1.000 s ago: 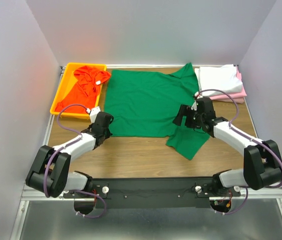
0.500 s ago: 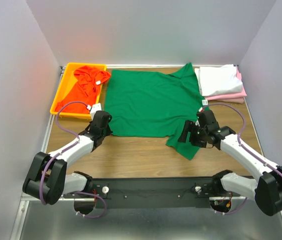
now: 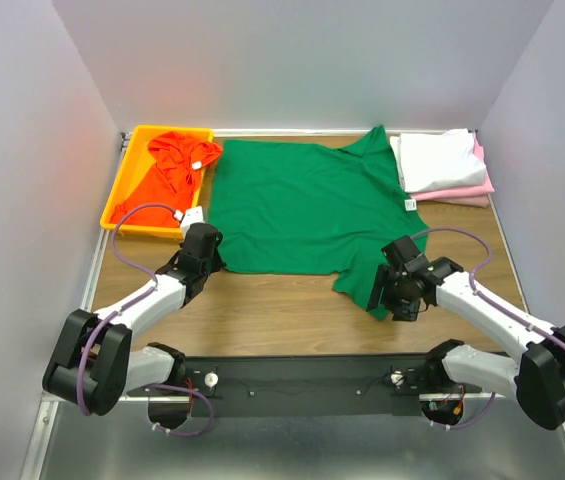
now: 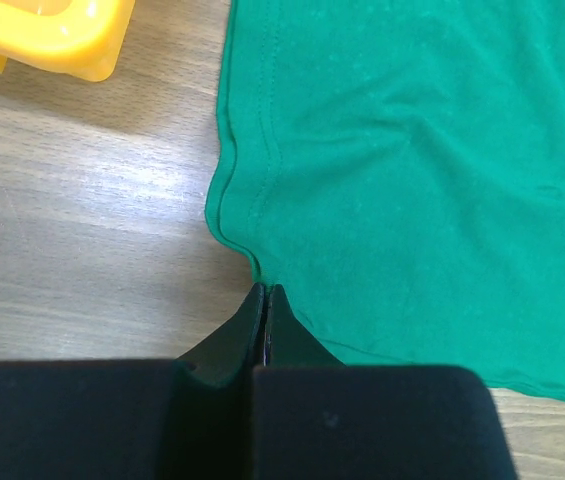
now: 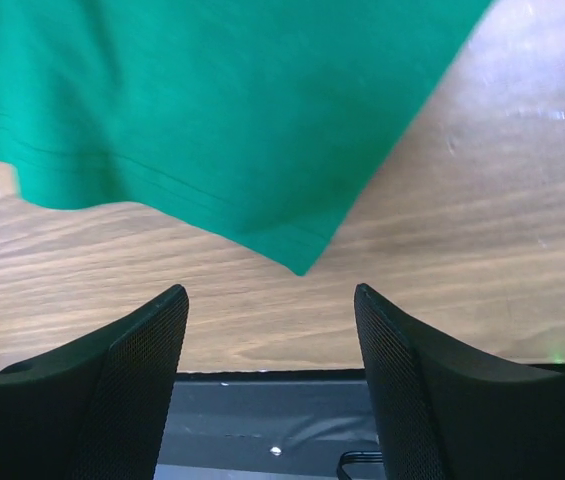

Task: Fold and stack the t-shirts
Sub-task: Flatten the tshirt out

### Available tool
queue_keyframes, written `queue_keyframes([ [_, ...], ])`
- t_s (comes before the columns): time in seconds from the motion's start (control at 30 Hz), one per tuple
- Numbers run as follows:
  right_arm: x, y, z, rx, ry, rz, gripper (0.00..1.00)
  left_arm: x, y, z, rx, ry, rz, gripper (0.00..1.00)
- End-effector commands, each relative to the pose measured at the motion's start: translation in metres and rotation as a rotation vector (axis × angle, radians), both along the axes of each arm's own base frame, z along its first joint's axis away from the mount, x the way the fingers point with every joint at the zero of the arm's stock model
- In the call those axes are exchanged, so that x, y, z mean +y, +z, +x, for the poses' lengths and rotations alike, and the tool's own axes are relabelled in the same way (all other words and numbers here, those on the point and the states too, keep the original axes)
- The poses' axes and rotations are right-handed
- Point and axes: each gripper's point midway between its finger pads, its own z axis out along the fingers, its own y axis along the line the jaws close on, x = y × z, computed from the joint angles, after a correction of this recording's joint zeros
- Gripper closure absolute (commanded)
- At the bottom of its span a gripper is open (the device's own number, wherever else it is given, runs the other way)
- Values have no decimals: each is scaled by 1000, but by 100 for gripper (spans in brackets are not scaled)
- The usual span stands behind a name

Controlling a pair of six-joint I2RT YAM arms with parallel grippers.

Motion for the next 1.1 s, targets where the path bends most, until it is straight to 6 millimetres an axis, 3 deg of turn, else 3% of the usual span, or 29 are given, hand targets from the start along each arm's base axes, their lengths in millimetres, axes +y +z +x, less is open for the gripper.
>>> queue_keyframes([
  [0.0,-15,-13,-16,57,-66,-84,26,-4,3,1,-22,-23,-11,100],
  [0.3,-20,-17,-5,17,-81,-131,29,-2,10,0,-54,-9,-20,100],
  [0.63,-17,-29,1,-4,-82,-120,44,-3,7,0,-43,-17,-16,100],
  [0.73,-17,-33,-2,1,-83,-112,54,-3,7,0,-41,-17,-16,100],
  [0.87,-15,-35,-6,4,-78,-96,82,-3,8,0,-44,-18,-17,100],
  [0.97,-15,-36,-7,6,-72,-92,96,-3,9,0,-47,-17,-17,100],
  [1.07,-10,-32,-7,11,-57,-71,100,-2,14,-1,-59,-6,-24,100],
])
